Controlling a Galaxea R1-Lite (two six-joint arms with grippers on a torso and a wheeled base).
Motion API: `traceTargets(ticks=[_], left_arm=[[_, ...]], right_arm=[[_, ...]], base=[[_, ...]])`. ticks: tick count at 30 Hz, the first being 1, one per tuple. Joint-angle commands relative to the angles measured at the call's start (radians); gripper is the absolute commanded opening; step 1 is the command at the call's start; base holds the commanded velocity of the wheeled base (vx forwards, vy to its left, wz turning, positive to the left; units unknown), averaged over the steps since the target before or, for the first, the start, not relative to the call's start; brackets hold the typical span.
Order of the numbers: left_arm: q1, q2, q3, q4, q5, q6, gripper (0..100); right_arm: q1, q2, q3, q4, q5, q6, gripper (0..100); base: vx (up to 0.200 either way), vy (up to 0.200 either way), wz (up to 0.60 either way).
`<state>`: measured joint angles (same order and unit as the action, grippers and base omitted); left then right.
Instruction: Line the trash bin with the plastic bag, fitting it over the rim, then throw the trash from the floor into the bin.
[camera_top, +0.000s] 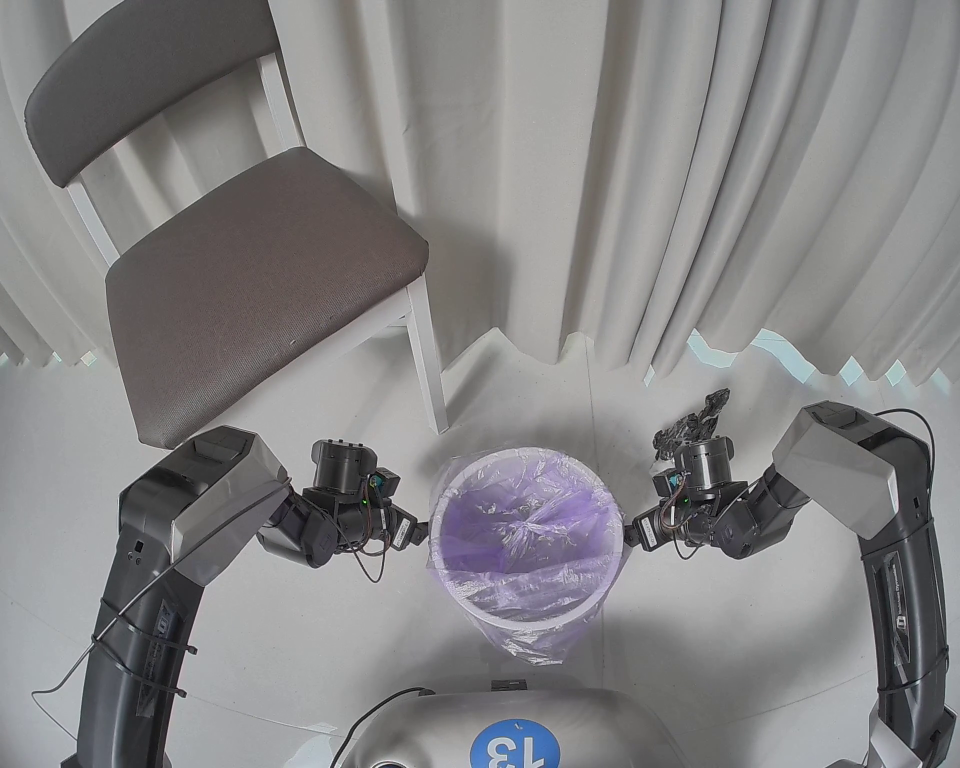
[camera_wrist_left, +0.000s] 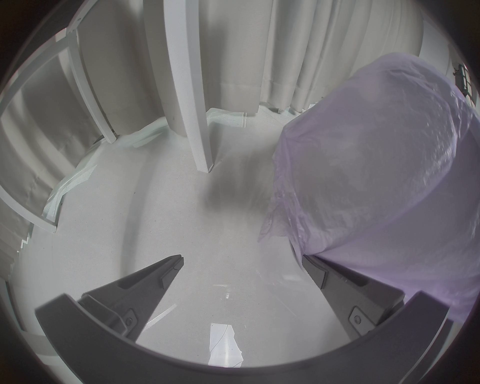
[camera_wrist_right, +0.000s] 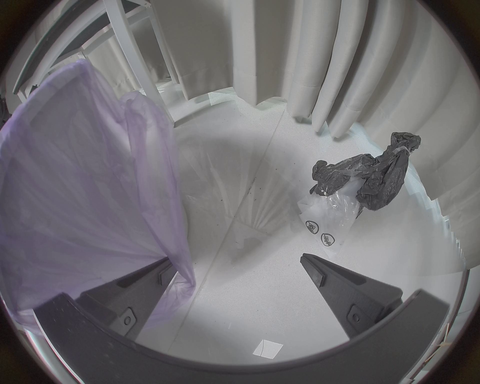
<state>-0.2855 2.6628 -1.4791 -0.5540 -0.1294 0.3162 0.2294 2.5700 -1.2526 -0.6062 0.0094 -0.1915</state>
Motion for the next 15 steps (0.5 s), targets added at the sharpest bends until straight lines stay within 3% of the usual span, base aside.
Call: traceTargets(ticks=[1, 5, 11, 15], left_arm=[[0.008, -0.034, 0.048, -0.009, 0.001, -0.005, 100], [0.025, -0.109, 0.158, -0.046, -0.003, -0.014, 100], [0.029, -0.213, 0.439, -0.299, 0.007, -0.022, 100], [0.028, -0.23, 0.522, -0.414, 0.011, -0.06, 100]], right_arm=[[-0.013, -0.051, 0.062, -0.007, -0.003, -0.003, 100], [-0.027, -0.172, 0.159, -0.007, -0.003, -0.026, 100], [-0.036, -0.376, 0.308, -0.02, 0.0, -0.068, 100], [0.002, -0.499, 0.377, -0.04, 0.0, -0.071, 100]], base=[[0.0, 0.0, 0.0], [0.0, 0.0, 0.0], [0.0, 0.0, 0.0], [0.0, 0.0, 0.0]])
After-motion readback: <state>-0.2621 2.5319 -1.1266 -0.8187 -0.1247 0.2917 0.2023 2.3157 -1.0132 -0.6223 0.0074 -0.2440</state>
